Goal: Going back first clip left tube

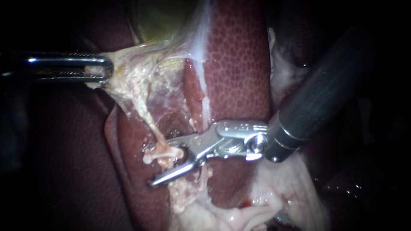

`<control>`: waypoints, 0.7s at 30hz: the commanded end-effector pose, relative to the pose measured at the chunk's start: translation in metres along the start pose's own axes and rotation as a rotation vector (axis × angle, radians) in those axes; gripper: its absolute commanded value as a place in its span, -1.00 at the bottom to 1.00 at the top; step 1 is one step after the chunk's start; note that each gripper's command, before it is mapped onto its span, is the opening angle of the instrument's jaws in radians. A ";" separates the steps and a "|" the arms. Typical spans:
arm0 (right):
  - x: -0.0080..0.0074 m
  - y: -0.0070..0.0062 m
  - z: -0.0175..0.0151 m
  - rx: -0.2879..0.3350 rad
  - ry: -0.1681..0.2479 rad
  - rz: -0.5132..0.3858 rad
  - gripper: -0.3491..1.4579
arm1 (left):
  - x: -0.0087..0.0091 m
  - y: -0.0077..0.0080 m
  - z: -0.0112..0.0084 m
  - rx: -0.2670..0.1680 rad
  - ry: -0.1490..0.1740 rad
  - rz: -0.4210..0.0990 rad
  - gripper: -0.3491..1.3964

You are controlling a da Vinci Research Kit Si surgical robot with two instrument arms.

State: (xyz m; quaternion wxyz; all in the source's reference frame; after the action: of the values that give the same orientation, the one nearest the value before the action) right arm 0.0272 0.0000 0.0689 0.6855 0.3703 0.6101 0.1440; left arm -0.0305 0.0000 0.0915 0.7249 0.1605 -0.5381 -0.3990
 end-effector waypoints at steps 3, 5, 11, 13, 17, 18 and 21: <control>-0.0002 -0.0001 -0.0003 0.003 -0.001 -0.005 0.05 | 0.0000 0.0000 -0.0001 0.000 0.000 0.000 -1.00; -0.0001 -0.0003 -0.0007 0.005 -0.001 -0.005 0.05 | 0.0000 0.0000 -0.0001 0.000 0.000 0.000 -1.00; -0.0002 -0.0014 -0.0002 0.029 -0.005 0.003 0.05 | 0.0000 0.0000 -0.0001 0.000 0.000 0.000 -1.00; -0.0006 -0.0024 0.0008 0.053 -0.010 0.026 0.05 | 0.0000 0.0000 -0.0001 0.000 0.000 0.000 -1.00; -0.0020 -0.0046 0.0035 0.110 -0.028 0.076 0.04 | 0.0000 0.0000 -0.0001 0.001 0.000 0.000 -1.00; -0.0024 -0.0052 0.0043 0.124 -0.034 0.086 0.04 | 0.0000 0.0000 -0.0001 0.001 0.000 0.000 -1.00; -0.0031 -0.0062 0.0063 0.157 -0.044 0.105 0.04 | 0.0000 0.0000 -0.0001 0.001 0.000 0.000 -1.00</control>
State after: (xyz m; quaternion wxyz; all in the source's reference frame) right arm 0.0312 -0.0086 0.0667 0.6578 0.4605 0.5838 0.1200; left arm -0.0304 0.0000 0.0915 0.7250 0.1607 -0.5383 -0.3986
